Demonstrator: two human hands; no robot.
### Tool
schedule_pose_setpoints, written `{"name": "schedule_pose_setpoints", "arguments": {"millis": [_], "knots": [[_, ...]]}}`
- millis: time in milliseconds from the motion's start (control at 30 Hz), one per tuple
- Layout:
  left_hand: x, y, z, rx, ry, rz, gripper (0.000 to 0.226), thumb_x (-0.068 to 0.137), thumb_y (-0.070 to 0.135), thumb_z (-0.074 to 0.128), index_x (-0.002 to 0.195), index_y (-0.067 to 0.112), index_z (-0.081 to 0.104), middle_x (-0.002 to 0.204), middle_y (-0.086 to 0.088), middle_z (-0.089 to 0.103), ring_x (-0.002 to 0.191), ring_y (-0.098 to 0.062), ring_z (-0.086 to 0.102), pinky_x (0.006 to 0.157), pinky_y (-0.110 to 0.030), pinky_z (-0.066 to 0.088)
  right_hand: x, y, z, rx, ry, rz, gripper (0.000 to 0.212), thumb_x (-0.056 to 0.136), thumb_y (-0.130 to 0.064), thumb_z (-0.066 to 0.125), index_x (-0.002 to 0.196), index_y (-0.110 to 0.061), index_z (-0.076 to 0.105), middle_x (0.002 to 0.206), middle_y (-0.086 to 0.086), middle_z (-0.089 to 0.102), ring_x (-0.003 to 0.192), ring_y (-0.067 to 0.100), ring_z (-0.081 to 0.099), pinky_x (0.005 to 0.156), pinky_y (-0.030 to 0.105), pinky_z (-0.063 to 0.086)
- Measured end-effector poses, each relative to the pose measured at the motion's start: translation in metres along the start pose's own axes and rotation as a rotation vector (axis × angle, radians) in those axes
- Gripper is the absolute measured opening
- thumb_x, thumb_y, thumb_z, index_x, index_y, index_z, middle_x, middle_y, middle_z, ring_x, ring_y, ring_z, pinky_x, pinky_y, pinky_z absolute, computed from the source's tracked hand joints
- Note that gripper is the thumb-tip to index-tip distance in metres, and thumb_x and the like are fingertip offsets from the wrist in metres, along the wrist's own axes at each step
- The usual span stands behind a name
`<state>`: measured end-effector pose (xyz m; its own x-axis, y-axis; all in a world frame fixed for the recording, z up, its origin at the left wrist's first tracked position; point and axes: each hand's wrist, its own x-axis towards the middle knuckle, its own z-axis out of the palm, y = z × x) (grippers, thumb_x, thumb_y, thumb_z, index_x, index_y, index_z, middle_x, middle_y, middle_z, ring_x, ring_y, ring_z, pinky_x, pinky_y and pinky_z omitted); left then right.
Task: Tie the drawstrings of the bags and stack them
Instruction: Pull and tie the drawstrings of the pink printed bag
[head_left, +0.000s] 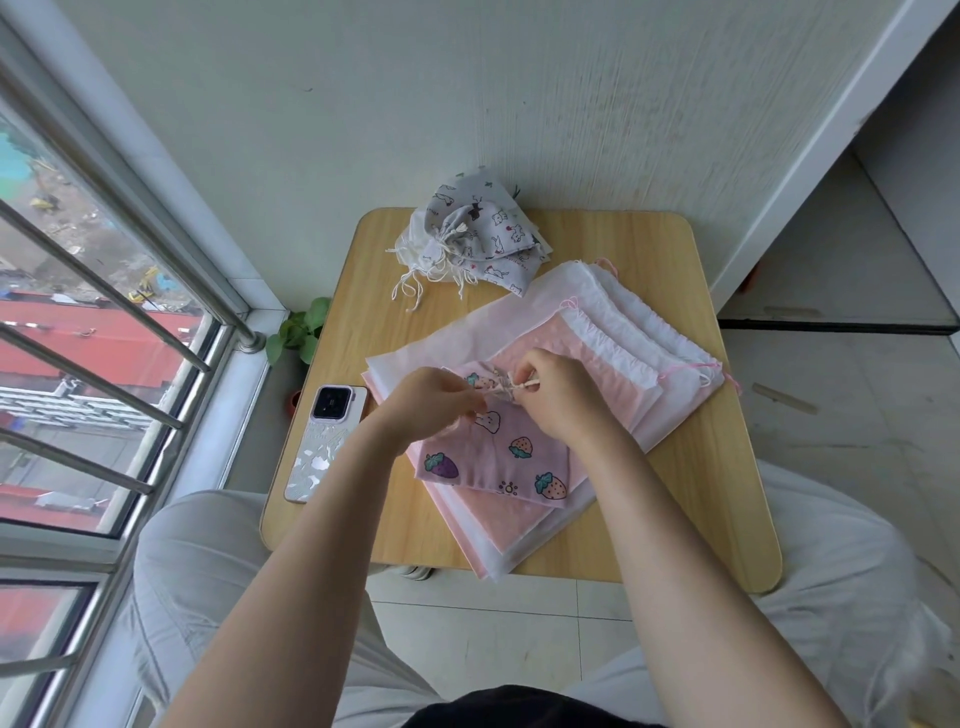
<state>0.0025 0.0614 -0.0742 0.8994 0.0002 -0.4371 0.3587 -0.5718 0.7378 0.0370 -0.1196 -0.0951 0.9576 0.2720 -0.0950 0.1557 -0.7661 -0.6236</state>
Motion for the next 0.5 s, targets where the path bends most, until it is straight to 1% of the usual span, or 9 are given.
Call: {"name": "schedule_pose_setpoints", "arguments": {"millis": [33,67,133,167,200,267,300,367,500], "knots": [[-0.002,0.001,0.0,-0.058,0.01,0.012,0.022,0.088,0.029,0.066,0.077,0.013,0.077,0.077,-0.008,0.07,0.07,-0.012,0.054,0.078,-0.037,0.051,0.0,0.001,0.001,0.013,-0.01,0.009,0.007,0.089,-0.013,0.062,0.096,-0.014,0.063,0.101,0.001,0.067,0.091,0.019,0.062,0.07,0.024,0.045],[-0.003,0.002,0.001,-0.095,0.021,0.031,0.022,0.089,0.03,0.067,0.08,0.013,0.078,0.076,-0.007,0.069,0.072,-0.013,0.054,0.075,-0.035,0.049,-0.001,0.001,0.002,0.027,-0.019,0.014,0.006,0.089,-0.014,0.063,0.095,-0.014,0.063,0.101,0.001,0.067,0.093,0.02,0.063,0.073,0.026,0.048],[-0.006,0.005,0.003,-0.195,0.028,0.093,0.021,0.092,0.025,0.065,0.083,0.01,0.077,0.077,-0.003,0.07,0.072,-0.007,0.058,0.069,-0.019,0.045,-0.003,0.0,0.004,0.064,-0.038,0.017,0.008,0.089,-0.019,0.066,0.093,-0.013,0.063,0.1,0.001,0.068,0.093,0.021,0.064,0.077,0.033,0.053],[-0.008,0.008,0.005,-0.266,0.019,0.141,0.02,0.094,0.019,0.063,0.085,0.005,0.075,0.082,0.001,0.073,0.076,-0.004,0.063,0.072,-0.013,0.045,-0.004,-0.001,0.004,0.086,-0.045,0.017,0.011,0.088,-0.022,0.068,0.092,-0.013,0.063,0.098,0.0,0.069,0.092,0.022,0.064,0.079,0.037,0.054],[-0.008,0.008,0.007,-0.338,0.009,0.191,0.019,0.095,0.013,0.062,0.087,0.0,0.074,0.09,-0.001,0.074,0.085,-0.004,0.066,0.077,-0.013,0.047,-0.005,-0.002,0.005,0.103,-0.049,0.017,0.014,0.087,-0.024,0.069,0.092,-0.012,0.063,0.096,0.0,0.069,0.092,0.022,0.064,0.08,0.04,0.053],[-0.006,0.007,0.01,-0.455,0.003,0.233,0.017,0.096,0.008,0.058,0.093,-0.001,0.072,0.106,-0.013,0.071,0.097,-0.016,0.066,0.087,-0.026,0.051,-0.005,-0.004,0.004,0.118,-0.052,0.017,0.017,0.088,-0.026,0.068,0.094,-0.011,0.063,0.095,0.0,0.069,0.092,0.023,0.064,0.081,0.041,0.053],[-0.006,0.007,0.013,-0.511,-0.009,0.225,0.018,0.098,0.007,0.054,0.098,-0.002,0.07,0.106,-0.019,0.069,0.095,-0.021,0.066,0.087,-0.032,0.053,-0.005,-0.005,0.003,0.123,-0.049,0.018,0.018,0.088,-0.025,0.068,0.096,-0.01,0.063,0.097,0.001,0.069,0.093,0.023,0.064,0.082,0.04,0.052],[-0.004,0.008,0.018,-0.605,-0.04,0.195,0.021,0.101,0.004,0.047,0.103,-0.005,0.065,0.094,-0.024,0.066,0.081,-0.021,0.067,0.08,-0.033,0.055,-0.006,-0.006,0.001,0.13,-0.043,0.018,0.019,0.088,-0.023,0.067,0.1,-0.01,0.063,0.099,0.002,0.069,0.094,0.023,0.064,0.084,0.04,0.052],[-0.004,0.013,0.026,-0.638,0.005,0.146,0.021,0.102,0.01,0.047,0.097,0.003,0.067,0.073,-0.013,0.064,0.059,-0.015,0.06,0.058,-0.026,0.047,-0.007,-0.007,0.002,0.177,-0.037,0.027,0.016,0.088,-0.022,0.065,0.1,-0.011,0.063,0.098,0.002,0.069,0.094,0.022,0.064,0.083,0.039,0.053]]}}
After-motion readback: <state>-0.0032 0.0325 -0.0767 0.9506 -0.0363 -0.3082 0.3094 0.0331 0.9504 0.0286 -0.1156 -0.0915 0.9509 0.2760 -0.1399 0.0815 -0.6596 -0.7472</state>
